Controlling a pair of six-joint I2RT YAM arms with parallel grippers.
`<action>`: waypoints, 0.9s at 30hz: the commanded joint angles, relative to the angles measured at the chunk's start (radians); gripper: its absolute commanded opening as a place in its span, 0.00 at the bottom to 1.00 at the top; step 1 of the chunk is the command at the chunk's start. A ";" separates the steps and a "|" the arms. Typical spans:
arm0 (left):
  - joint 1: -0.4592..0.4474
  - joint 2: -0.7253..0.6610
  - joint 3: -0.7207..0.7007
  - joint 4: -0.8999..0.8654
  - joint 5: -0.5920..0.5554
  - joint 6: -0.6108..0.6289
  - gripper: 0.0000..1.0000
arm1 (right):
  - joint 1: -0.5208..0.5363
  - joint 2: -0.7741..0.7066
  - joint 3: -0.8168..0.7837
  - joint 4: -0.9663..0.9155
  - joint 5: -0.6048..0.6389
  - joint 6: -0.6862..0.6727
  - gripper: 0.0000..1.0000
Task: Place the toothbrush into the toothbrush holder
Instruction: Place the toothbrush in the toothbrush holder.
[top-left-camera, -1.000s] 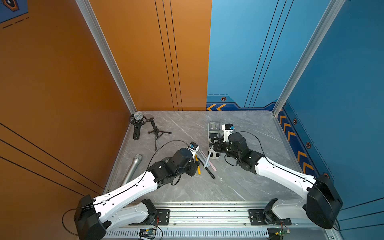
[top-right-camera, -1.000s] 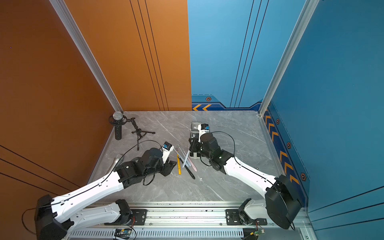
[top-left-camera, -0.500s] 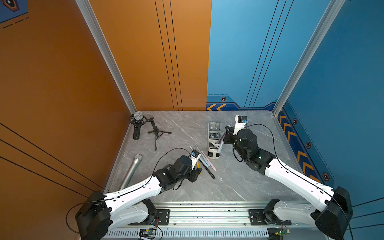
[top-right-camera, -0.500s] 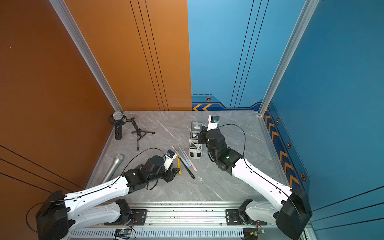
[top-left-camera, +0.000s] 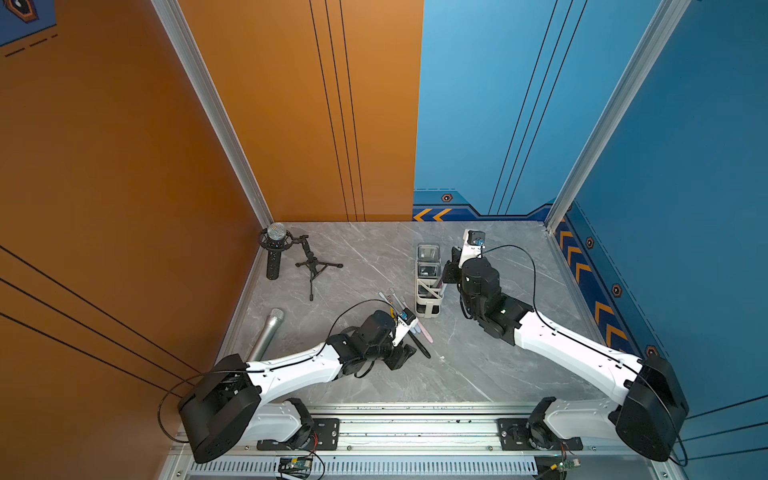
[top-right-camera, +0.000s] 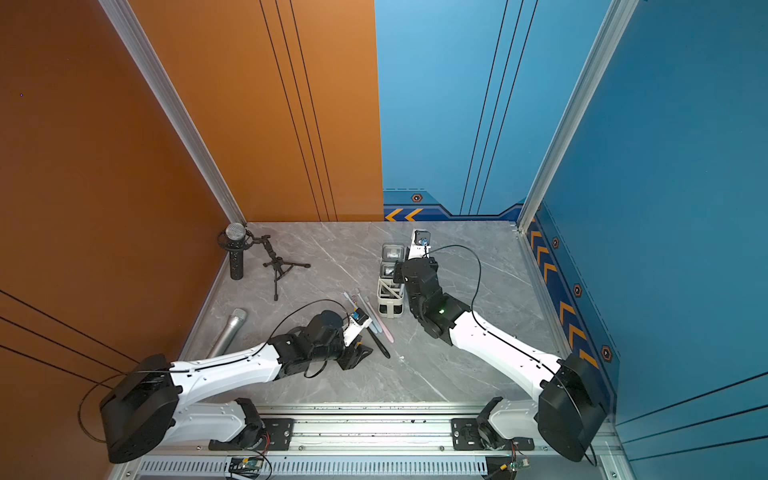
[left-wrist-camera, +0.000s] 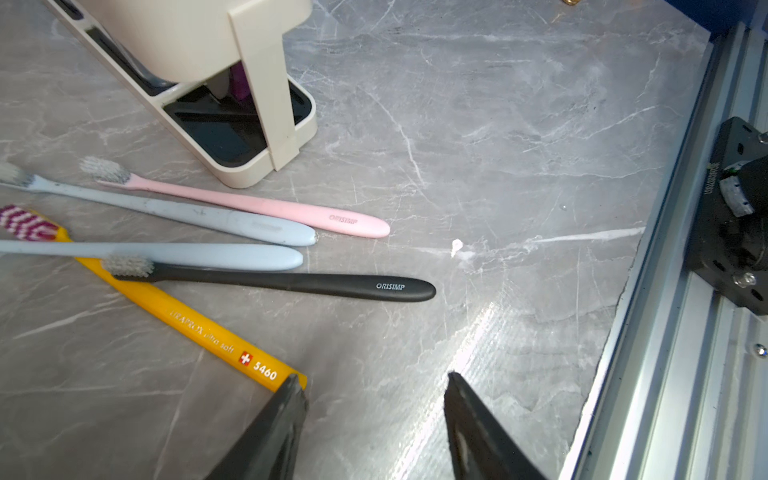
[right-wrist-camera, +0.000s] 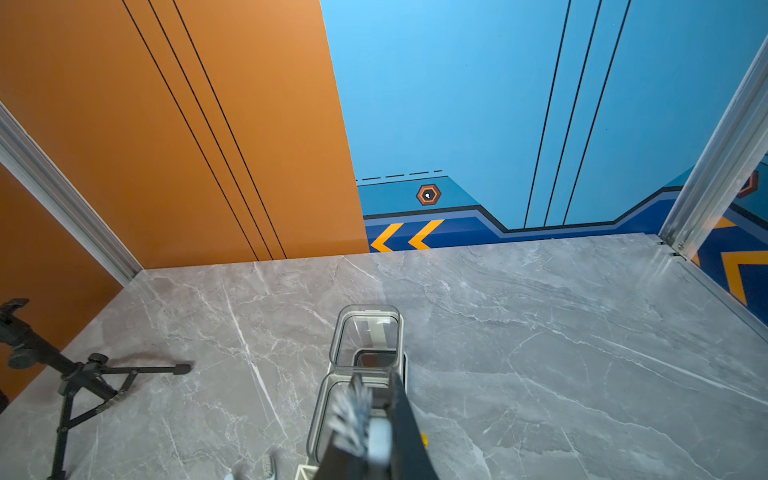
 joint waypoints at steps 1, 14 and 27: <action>-0.003 0.003 0.023 0.021 0.029 0.020 0.57 | -0.013 0.020 0.021 0.076 -0.015 -0.025 0.00; -0.004 -0.087 -0.016 0.021 0.004 0.002 0.57 | -0.014 0.048 0.036 0.112 -0.047 -0.026 0.00; -0.003 -0.097 -0.020 0.020 -0.003 0.005 0.57 | -0.014 0.154 0.082 0.167 -0.065 -0.077 0.00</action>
